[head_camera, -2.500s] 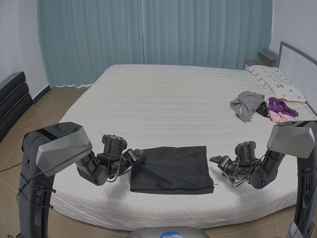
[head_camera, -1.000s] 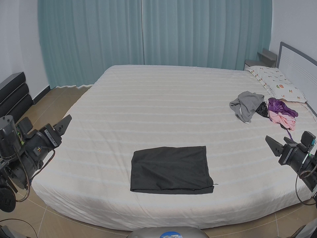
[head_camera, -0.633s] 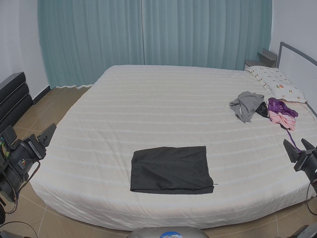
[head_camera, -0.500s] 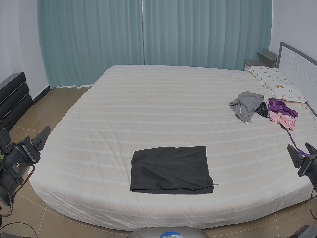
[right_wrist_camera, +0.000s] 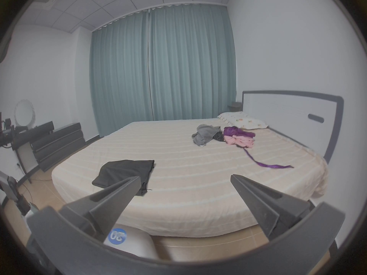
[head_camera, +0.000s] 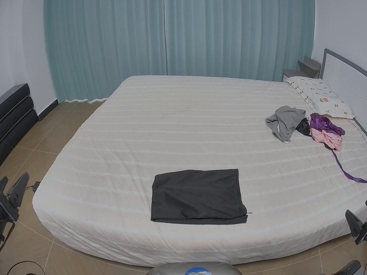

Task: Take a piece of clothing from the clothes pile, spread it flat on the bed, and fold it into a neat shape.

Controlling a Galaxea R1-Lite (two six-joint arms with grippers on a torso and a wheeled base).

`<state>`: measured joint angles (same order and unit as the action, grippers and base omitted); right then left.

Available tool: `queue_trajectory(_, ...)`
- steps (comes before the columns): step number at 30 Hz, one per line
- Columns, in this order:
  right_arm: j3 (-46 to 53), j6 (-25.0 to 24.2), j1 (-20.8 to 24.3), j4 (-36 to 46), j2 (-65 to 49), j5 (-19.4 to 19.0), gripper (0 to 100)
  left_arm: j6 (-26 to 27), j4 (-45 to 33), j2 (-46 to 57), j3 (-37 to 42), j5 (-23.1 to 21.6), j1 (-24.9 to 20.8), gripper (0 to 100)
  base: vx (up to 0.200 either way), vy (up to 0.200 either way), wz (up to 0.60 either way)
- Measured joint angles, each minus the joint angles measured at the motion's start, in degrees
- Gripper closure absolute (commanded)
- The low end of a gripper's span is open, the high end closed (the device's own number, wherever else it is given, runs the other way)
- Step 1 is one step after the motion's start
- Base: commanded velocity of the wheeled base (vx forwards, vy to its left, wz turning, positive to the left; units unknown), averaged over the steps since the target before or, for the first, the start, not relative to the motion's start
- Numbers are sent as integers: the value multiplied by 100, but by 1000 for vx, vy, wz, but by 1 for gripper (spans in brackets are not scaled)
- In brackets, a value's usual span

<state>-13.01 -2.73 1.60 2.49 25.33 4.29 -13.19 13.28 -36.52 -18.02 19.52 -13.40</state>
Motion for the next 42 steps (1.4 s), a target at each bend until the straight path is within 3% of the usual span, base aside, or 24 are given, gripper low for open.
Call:
queue_trajectory(4, -239, 494, -187, 646, -834, 106, 0, 383, -759, 894, -78, 54, 124, 0, 0, 0, 0)
queue_trajectory(9, -236, 1146, -350, 805, -1575, 197, 0, 851, -1243, 1743, -149, 98, 371, 0, 0, 0, 0)
queue_trajectory(23, -77, 1047, -169, 800, -2413, -266, 0, 1332, -1849, 3115, -177, 65, 1167, 0, 0, 0, 0)
queue_trajectory(27, -13, 957, -160, 416, -2452, -411, 0, 1412, -1875, 3388, -177, 46, 1282, 0, 0, 0, 0)
queue_trajectory(36, 922, 965, -160, -1592, -2471, -650, 0, 1376, -1776, 3571, -113, 78, 1326, 0, 0, 0, 0)
queue_trajectory(42, 1167, 916, -160, -1474, -2471, -678, 0, 1363, -1774, 3595, 134, 95, 1329, 0, 0, 0, 0)
